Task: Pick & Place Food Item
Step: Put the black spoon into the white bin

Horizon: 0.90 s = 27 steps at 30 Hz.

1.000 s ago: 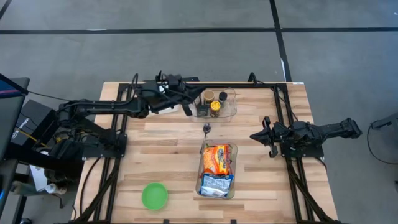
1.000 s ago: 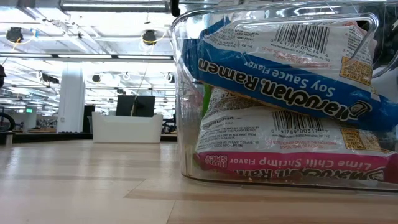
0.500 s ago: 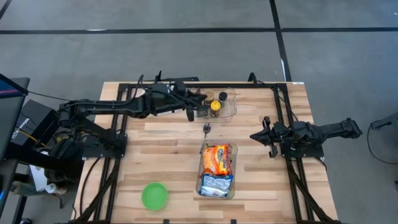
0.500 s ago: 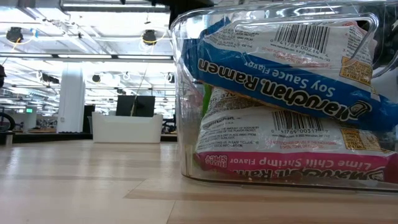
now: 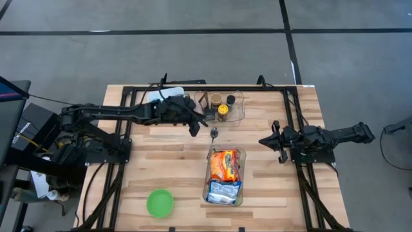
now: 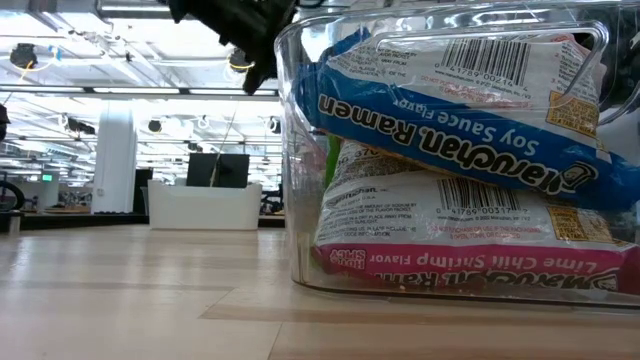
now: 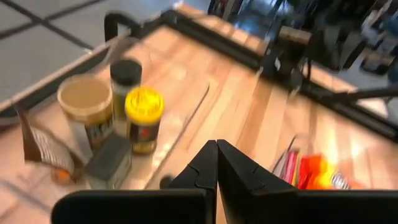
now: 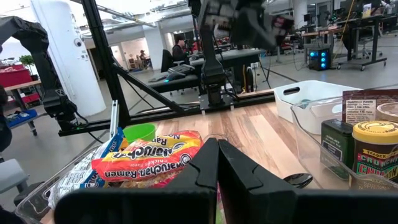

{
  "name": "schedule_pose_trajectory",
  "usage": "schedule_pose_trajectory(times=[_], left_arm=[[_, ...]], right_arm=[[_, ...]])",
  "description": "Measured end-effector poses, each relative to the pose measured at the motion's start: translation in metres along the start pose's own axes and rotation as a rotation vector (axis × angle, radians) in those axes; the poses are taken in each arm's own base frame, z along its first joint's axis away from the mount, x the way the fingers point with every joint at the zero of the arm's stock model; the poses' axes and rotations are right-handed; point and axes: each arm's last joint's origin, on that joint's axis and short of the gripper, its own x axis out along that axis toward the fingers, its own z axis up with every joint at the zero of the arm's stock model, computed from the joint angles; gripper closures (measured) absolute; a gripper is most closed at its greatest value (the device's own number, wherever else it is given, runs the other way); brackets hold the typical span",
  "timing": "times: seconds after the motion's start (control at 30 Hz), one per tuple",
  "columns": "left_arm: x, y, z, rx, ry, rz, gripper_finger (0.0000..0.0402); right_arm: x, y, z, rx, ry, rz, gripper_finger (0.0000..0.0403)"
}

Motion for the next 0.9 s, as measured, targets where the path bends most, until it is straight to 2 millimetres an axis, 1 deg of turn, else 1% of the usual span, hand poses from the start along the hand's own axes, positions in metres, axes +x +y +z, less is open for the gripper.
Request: schedule_pose_trajectory(times=[0.1, 0.27, 0.43, 0.6, 0.83, 0.9], left_arm=[[0.002, 0.001, -0.013, 0.009, 0.039, 0.005, 0.0402], [0.005, 0.004, -0.023, 0.012, 0.057, 0.010, 0.0402], [0.008, 0.007, -0.031, 0.006, 0.012, -0.005, 0.0402], [0.008, 0.006, -0.029, 0.041, -0.012, -0.014, 0.0402], [0.007, 0.003, -0.016, 0.113, -0.150, -0.048, 0.0402], [0.006, 0.002, -0.013, 0.111, -0.182, -0.057, 0.0402]], right_arm=[[0.000, 0.000, 0.000, 0.000, 0.000, 0.000, 0.0403], [0.000, 0.000, 0.000, 0.000, 0.000, 0.000, 0.0403], [0.000, 0.000, 0.000, 0.000, 0.000, 0.000, 0.0403], [0.000, 0.000, 0.000, 0.000, 0.000, 0.000, 0.0403], [0.000, 0.000, 0.000, 0.000, 0.000, 0.000, 0.0403], [0.000, 0.000, 0.000, 0.000, 0.000, 0.000, 0.0403]])
